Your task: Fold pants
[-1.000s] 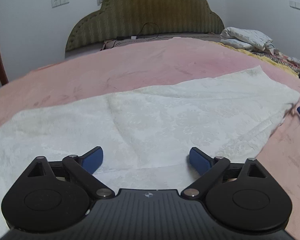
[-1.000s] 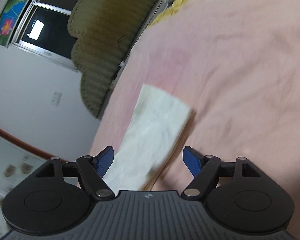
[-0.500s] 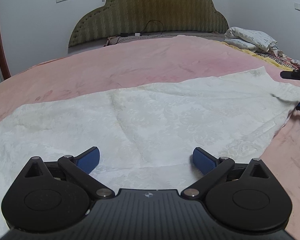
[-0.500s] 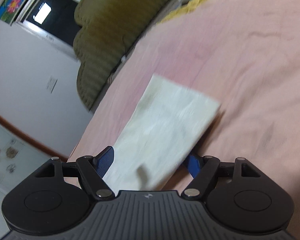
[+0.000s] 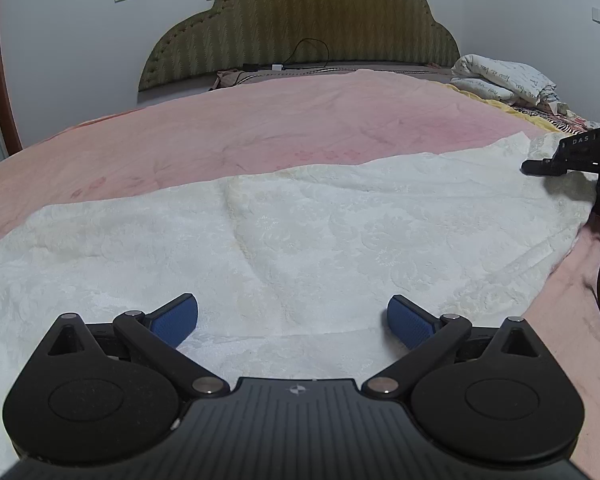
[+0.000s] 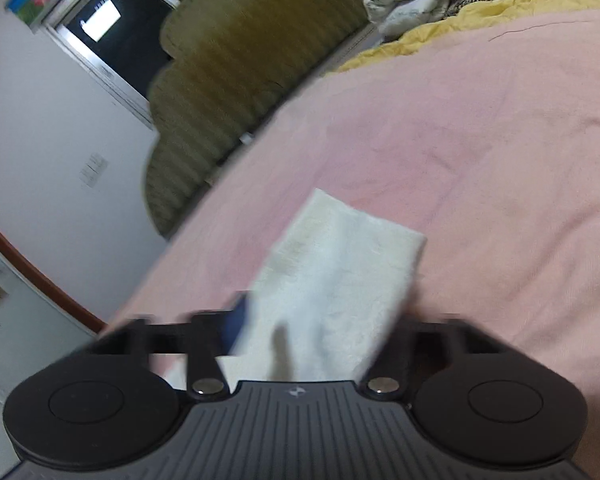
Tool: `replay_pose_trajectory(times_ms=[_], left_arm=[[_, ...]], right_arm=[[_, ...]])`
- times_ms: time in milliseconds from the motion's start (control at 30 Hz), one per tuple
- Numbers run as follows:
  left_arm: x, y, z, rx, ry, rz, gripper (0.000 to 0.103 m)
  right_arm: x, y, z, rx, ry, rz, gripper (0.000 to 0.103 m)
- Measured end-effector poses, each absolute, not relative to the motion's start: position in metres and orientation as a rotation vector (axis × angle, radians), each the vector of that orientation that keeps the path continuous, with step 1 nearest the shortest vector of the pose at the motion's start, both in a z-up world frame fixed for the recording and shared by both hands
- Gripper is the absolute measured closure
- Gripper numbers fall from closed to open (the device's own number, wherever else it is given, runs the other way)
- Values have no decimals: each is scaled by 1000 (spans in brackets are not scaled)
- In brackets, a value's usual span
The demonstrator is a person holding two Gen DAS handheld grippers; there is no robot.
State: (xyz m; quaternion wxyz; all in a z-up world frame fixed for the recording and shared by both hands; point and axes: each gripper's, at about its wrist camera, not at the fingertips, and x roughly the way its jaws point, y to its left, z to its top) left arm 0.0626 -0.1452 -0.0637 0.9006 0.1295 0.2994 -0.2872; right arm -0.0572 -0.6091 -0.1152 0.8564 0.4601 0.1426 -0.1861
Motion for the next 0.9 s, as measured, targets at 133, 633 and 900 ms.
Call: replay_pose_trajectory(times_ms=[133,633,900], left_arm=[[63,-144,-63,254,618,-594,2],[137,-99,-36,-879,913,-974,0],[166,-115,-70,-929,1114,-830,2]], right_arm=[[-63,-603,-105,891,280,-386,94],[-20,-406,-16,-89,294,-181,94],[-14,-339,-27,-183,309,-42,94]])
